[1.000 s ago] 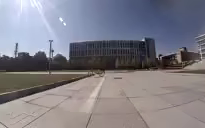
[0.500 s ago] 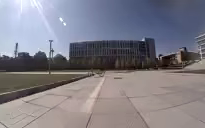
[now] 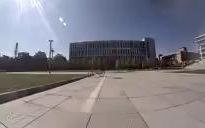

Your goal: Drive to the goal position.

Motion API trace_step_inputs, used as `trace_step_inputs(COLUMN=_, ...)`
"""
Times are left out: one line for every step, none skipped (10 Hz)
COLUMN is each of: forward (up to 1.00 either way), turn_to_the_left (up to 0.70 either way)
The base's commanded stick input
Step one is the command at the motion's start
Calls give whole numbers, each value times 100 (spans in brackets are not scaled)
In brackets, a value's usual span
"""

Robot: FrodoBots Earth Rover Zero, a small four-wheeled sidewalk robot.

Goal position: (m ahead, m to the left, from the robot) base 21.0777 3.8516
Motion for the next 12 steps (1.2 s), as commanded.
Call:
trace_step_inputs(forward=6, turn_to_the_left=0)
trace_step_inputs(forward=6, turn_to_the_left=0)
trace_step_inputs(forward=6, turn_to_the_left=0)
trace_step_inputs(forward=6, turn_to_the_left=0)
trace_step_inputs(forward=6, turn_to_the_left=0)
trace_step_inputs(forward=6, turn_to_the_left=0)
trace_step_inputs(forward=6, turn_to_the_left=0)
trace_step_inputs(forward=6, turn_to_the_left=0)
trace_step_inputs(forward=6, turn_to_the_left=0)
trace_step_inputs(forward=6, turn_to_the_left=0)
trace_step_inputs(forward=6, turn_to_the_left=0)
trace_step_inputs(forward=6, turn_to_the_left=0)
